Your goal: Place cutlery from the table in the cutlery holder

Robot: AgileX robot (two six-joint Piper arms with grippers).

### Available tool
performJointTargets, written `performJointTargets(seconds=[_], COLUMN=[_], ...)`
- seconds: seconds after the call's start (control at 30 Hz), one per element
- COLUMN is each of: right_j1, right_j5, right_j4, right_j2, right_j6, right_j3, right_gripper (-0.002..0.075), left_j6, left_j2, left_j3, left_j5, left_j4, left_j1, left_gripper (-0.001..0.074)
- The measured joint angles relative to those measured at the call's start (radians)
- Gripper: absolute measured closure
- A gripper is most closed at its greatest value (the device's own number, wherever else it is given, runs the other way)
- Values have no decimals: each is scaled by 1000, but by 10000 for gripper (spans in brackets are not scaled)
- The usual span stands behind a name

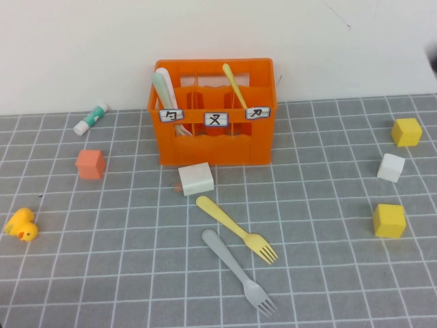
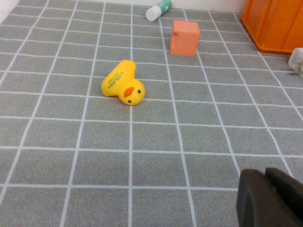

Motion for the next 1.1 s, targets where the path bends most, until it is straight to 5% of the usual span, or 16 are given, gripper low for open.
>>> performJointTargets(seconds=[0.23, 0.43, 0.9, 1.1], right_j1=[0, 0, 0, 0], right_j5=[-103, -233, -371, -239], right_j4=[57, 57, -21, 99], right_j2=[-354, -522, -551, -604], right_j6=[91, 245, 373, 268], right_j3=[466, 675, 739, 734], right_gripper=[727, 727, 727, 727], left_j6=[-2, -2, -2, -2], left_j2=[0, 0, 0, 0], left_j3=[0, 0, 0, 0], left_j5=[0, 0, 0, 0], left_j4=[0, 0, 0, 0], left_j1=[0, 0, 0, 0], left_gripper=[736, 736, 736, 736])
